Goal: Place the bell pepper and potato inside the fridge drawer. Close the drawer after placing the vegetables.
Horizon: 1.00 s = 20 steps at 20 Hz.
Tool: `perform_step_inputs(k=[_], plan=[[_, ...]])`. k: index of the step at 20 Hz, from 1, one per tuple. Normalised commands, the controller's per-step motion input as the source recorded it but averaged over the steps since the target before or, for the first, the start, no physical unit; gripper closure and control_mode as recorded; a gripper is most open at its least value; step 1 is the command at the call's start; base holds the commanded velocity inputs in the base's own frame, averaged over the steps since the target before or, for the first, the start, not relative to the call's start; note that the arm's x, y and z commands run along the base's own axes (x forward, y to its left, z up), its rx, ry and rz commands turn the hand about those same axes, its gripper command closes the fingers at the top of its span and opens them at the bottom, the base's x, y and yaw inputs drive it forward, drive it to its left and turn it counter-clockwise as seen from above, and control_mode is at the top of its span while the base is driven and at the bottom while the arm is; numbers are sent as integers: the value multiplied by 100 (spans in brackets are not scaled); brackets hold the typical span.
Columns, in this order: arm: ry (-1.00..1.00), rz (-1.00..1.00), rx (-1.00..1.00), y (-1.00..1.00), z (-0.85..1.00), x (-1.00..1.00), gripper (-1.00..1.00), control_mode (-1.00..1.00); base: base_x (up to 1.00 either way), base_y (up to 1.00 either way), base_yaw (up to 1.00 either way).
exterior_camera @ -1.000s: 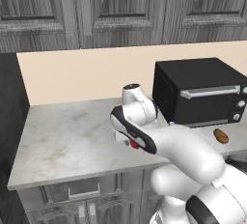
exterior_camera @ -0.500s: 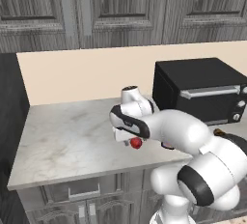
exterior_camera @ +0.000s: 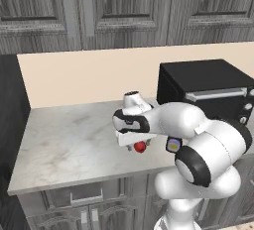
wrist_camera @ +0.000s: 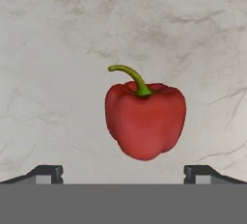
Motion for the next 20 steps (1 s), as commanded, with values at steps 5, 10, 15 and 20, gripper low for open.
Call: perform_step_inputs(k=[5, 10, 15, 20], plan=[[0, 0, 0, -4, -11, 21, -100, -100, 0, 0, 0], [1, 0, 0, -4, -10, 17, -100, -100, 0, 0, 0], [2, 0, 0, -4, -9, 7, -100, -100, 0, 0, 0], [0, 0, 0, -12, -11, 0, -100, -100, 0, 0, 0]])
